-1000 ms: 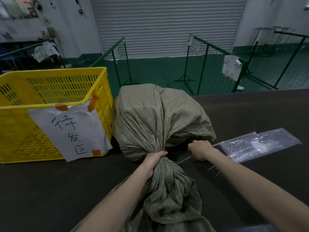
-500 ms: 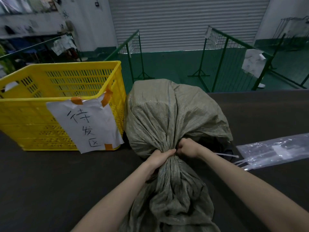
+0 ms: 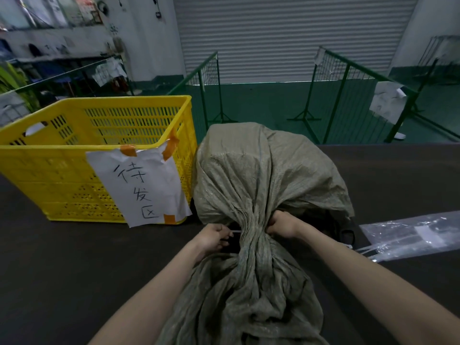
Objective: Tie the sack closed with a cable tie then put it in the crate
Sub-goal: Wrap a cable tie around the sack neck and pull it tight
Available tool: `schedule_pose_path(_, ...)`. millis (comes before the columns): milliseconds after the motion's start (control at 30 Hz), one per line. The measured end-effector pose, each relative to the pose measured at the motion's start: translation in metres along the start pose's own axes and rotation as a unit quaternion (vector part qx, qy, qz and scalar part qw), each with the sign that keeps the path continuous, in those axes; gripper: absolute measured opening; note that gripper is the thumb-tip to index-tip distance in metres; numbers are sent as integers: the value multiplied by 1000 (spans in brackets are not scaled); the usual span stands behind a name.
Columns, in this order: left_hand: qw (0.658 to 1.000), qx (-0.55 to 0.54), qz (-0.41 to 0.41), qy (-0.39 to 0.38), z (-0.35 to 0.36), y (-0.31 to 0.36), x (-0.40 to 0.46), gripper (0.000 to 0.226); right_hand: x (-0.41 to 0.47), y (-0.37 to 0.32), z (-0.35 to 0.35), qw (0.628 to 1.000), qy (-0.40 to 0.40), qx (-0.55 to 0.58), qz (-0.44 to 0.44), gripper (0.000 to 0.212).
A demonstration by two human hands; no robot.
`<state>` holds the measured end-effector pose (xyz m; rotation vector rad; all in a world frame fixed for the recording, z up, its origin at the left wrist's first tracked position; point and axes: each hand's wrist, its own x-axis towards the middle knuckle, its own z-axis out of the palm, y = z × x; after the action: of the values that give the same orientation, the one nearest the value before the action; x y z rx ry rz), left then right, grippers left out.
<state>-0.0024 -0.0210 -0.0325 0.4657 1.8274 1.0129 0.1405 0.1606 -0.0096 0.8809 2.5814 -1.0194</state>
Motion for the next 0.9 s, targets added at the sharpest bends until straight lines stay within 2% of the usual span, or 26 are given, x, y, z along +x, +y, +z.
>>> schedule_pose_path(233, 991, -92, -76, 62, -13, -8, 4, 22, -1, 5, -3, 1000, 11, -24, 15, 22)
schedule_pose_path(400, 978, -124, -113, 124, -29, -19, 5, 28, -3, 19, -4, 995, 15, -65, 77, 22)
schedule_pose_path(500, 970, -130, -134, 155, -37, -27, 4, 27, -5, 29, -1, 990, 30, -66, 121, 9)
schedule_pose_path(567, 964, -141, -141, 174, -41, -31, 5, 25, -4, 31, 1, 987, 42, -63, 144, 9)
schedule_pose_path(767, 954, -197, -113, 196, -43, -22, 12, 27, 2, 25, 0, 981, 54, 32, 185, 44)
schedule_pose_path(900, 949, -245, -65, 188, -44, -5, 17, 28, -2, 15, -6, 955, 87, 219, 180, 38)
